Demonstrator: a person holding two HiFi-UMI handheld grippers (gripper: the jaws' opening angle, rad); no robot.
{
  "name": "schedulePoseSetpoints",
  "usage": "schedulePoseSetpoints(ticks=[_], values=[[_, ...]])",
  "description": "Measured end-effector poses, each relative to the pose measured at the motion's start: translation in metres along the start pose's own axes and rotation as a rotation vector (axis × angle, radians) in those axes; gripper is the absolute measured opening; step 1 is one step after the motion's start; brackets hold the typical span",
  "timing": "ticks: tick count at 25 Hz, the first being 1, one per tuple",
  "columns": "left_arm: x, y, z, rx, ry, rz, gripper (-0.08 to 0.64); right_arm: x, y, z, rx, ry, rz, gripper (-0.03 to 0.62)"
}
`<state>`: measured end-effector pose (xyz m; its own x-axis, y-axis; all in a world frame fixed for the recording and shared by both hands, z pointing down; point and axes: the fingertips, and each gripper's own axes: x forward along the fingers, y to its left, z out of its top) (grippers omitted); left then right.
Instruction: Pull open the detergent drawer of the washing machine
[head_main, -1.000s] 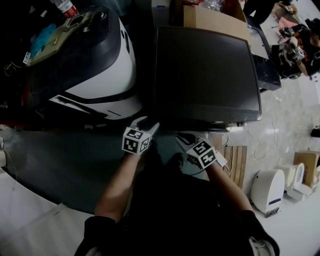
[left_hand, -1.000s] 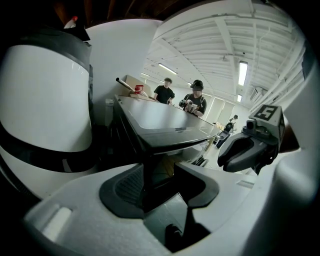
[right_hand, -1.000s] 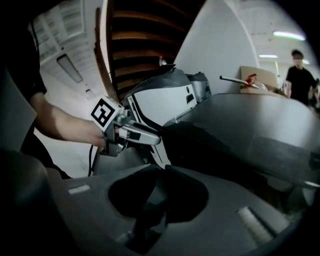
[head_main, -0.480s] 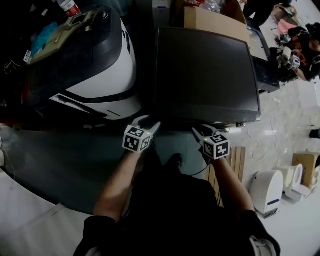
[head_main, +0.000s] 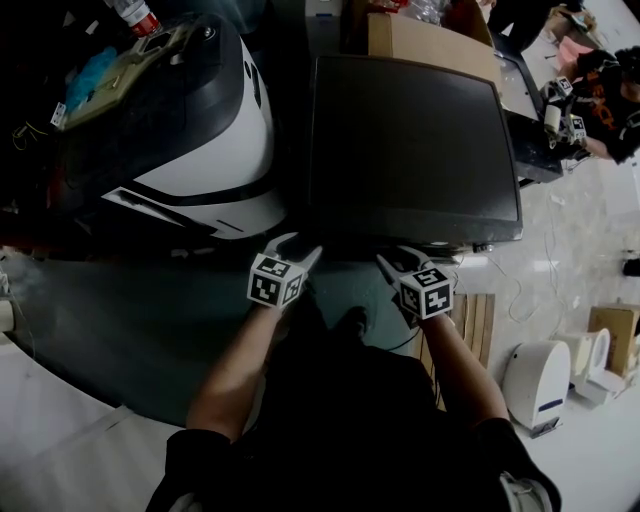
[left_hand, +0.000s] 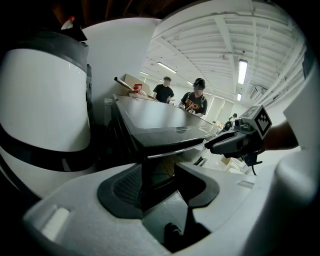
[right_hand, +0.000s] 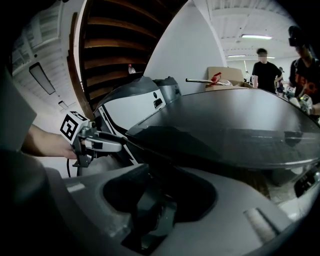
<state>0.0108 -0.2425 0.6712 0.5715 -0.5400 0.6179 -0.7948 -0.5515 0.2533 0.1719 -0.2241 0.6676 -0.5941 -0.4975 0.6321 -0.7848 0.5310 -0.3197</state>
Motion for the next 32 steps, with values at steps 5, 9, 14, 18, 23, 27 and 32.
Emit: schedulePoseSetpoints(ticks=[5,9,14,18,23,27,32], values=[[-0.005,-0.006,-0.005,-0.013,0.002,0.011,0.190,-0.005,0.004,-0.008,0.000,0.000,0.013,0.153],[-0.011,-0.012,-0.012,-0.027,0.000,0.025,0.190,-0.012,0.010,-0.016,-0.005,0.001,0.034,0.153],[-0.021,-0.023,-0.023,-0.048,-0.009,0.055,0.190,-0.022,0.020,-0.028,-0.025,0.009,0.067,0.153],[-0.028,-0.033,-0.034,-0.055,-0.008,0.081,0.190,-0.032,0.028,-0.042,-0.043,0.024,0.098,0.152],[-0.042,-0.047,-0.051,-0.073,-0.001,0.110,0.190,-0.045,0.043,-0.060,-0.045,0.039,0.128,0.152],[-0.048,-0.055,-0.058,-0.082,0.004,0.110,0.190,-0.053,0.050,-0.067,-0.029,0.035,0.130,0.152],[-0.052,-0.049,-0.060,-0.080,0.022,0.067,0.173,-0.053,0.050,-0.068,-0.001,0.050,0.142,0.141]])
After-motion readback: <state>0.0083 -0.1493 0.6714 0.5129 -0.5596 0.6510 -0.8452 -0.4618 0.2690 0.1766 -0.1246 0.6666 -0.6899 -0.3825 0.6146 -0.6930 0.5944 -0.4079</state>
